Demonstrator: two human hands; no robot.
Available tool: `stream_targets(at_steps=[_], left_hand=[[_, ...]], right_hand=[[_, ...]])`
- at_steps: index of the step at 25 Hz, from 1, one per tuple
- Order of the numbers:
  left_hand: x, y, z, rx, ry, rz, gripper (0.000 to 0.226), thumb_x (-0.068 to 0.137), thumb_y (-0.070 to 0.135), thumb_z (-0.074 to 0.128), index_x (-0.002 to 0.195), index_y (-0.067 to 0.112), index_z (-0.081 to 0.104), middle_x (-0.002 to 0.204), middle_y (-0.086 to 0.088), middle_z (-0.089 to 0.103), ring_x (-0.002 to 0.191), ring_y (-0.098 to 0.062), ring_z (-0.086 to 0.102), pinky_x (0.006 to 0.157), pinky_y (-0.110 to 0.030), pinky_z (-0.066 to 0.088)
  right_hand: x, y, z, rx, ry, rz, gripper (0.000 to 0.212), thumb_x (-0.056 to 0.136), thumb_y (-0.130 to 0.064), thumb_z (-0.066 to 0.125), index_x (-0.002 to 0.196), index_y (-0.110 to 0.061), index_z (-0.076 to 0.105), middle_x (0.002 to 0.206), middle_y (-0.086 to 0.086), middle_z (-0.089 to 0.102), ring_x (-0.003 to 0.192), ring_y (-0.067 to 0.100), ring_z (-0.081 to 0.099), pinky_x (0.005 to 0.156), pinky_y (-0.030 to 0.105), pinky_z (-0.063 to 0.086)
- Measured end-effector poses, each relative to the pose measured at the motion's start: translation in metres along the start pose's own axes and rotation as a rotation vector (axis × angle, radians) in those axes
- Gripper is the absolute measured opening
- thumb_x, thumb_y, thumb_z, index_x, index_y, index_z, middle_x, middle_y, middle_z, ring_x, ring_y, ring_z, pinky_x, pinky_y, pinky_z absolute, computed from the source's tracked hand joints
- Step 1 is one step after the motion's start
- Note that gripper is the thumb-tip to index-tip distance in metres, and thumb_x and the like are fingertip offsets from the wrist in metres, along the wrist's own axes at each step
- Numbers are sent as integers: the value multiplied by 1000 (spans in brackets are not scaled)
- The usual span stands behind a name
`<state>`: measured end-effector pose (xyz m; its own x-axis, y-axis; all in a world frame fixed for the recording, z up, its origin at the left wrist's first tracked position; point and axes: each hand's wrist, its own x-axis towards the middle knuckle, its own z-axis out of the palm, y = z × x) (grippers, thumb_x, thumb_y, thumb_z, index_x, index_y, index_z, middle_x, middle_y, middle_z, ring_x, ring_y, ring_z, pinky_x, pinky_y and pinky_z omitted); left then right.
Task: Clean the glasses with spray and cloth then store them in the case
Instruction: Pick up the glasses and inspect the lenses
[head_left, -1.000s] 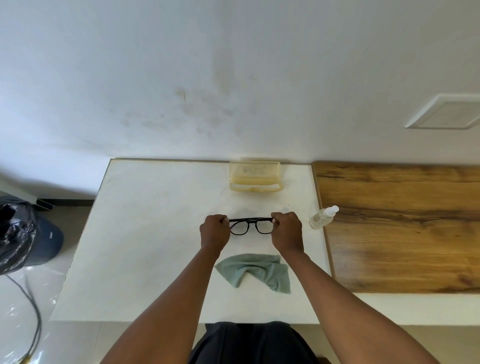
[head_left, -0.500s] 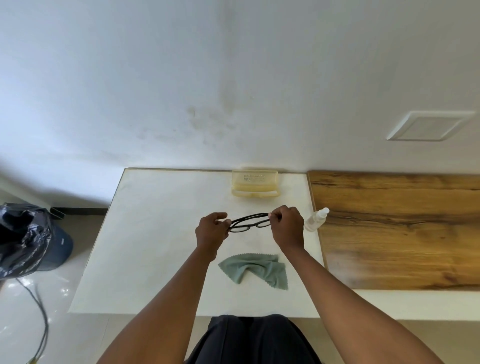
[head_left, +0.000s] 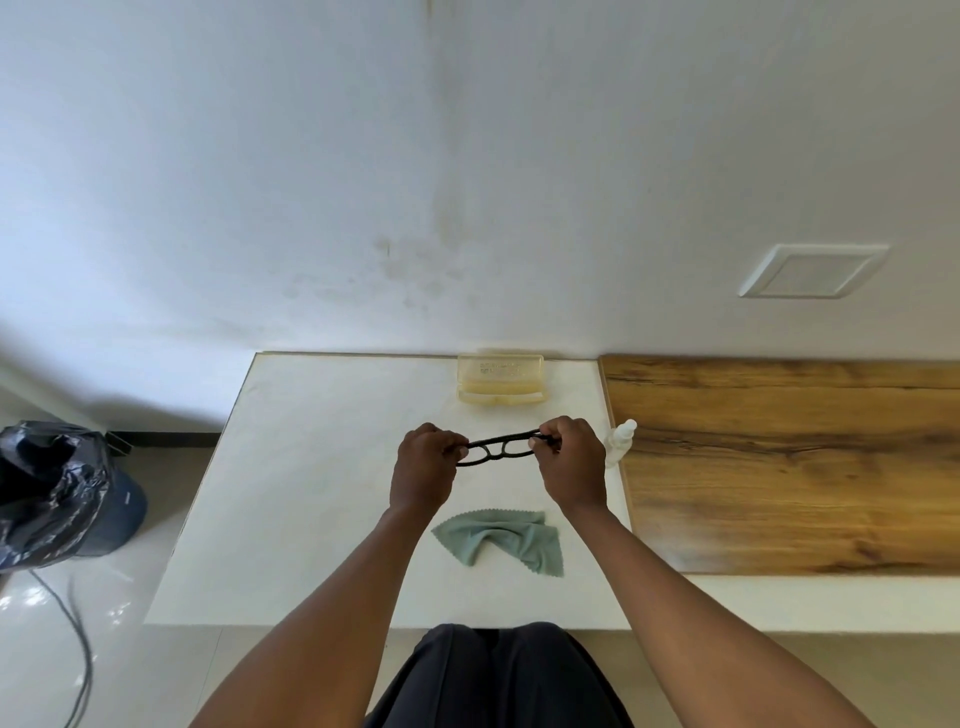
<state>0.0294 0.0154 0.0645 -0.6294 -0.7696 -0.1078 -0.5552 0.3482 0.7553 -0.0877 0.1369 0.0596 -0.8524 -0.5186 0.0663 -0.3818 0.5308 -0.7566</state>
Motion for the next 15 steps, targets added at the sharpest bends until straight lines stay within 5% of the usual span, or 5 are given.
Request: stream_targets(at_steps=[5, 12, 15], left_hand=[[1, 7, -3, -2, 110, 17, 17, 87, 7, 59, 97, 7, 72, 89, -10, 61, 90, -26, 57, 74, -29, 45], [6, 18, -11, -386, 269, -307, 15, 87, 13, 60, 97, 8, 70, 85, -6, 64, 81, -16, 53, 58, -9, 36], [7, 12, -11, -518, 245, -358, 10, 84, 14, 63, 90, 12, 71, 79, -2, 65, 85, -25, 61, 82, -26, 51]], right_hand=[[-1, -2, -2, 20, 39, -23, 9, 80, -3, 67, 87, 1, 63, 90, 16, 61, 81, 22, 54, 66, 12, 28], [-5, 6, -1, 13, 25, 26, 8, 79, -7, 68, 82, -2, 63, 86, 14, 62, 77, 17, 51, 64, 13, 28], [-7, 6, -1, -4, 0, 23, 8, 80, -8, 67, 82, -2, 63, 87, 13, 61, 76, 14, 48, 65, 15, 29]])
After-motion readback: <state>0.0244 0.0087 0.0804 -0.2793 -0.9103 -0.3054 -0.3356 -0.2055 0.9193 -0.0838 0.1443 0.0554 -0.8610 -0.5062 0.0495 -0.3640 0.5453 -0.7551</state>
